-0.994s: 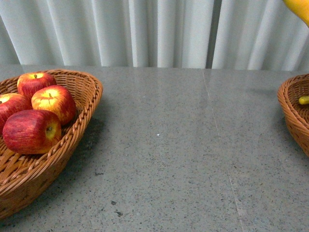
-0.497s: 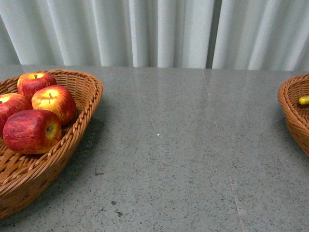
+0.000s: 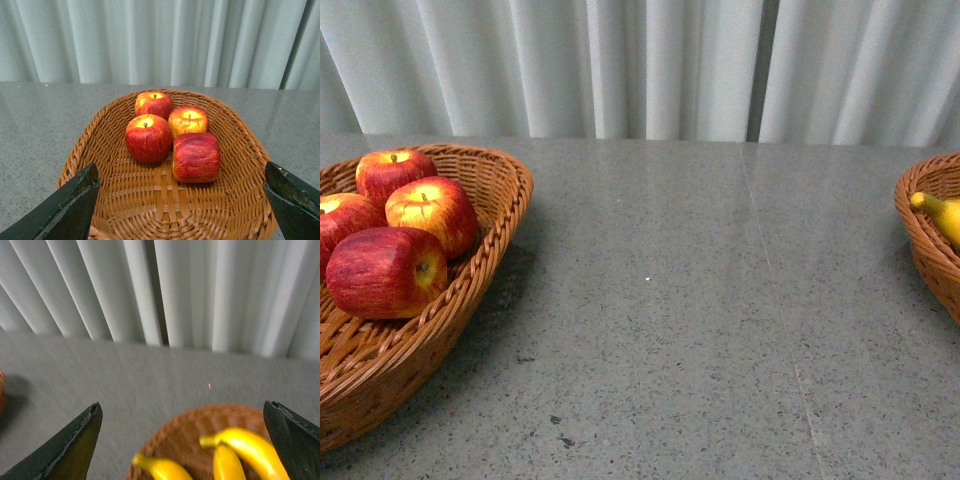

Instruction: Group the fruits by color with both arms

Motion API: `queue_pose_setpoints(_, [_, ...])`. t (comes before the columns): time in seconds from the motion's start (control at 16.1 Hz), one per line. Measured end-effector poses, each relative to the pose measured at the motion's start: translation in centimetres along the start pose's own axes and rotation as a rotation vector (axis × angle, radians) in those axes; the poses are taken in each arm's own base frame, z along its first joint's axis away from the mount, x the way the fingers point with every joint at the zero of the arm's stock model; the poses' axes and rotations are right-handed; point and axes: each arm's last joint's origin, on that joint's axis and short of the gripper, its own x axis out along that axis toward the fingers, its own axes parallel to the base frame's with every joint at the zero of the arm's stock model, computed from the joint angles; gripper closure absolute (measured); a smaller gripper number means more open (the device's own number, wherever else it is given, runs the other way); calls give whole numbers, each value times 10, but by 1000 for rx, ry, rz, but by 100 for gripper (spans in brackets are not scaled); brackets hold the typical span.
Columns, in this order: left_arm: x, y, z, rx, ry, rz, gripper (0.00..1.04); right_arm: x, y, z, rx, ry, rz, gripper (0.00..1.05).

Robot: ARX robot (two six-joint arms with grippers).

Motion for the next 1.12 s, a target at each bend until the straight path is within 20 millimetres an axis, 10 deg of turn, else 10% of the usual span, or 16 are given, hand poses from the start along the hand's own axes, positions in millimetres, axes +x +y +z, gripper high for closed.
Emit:
queue_pose_setpoints(0.31, [0,0,0,0,0,0,7,-61,46,-10,44,-107,-117,21])
queue_pose_setpoints(0.68, [0,0,0,0,0,0,7,-142,59,-162,-65,-35,-324,91])
queue_pose_setpoints(1.12, [0,0,0,0,0,0,7,-145,75,-164,-117,-121,-327,103])
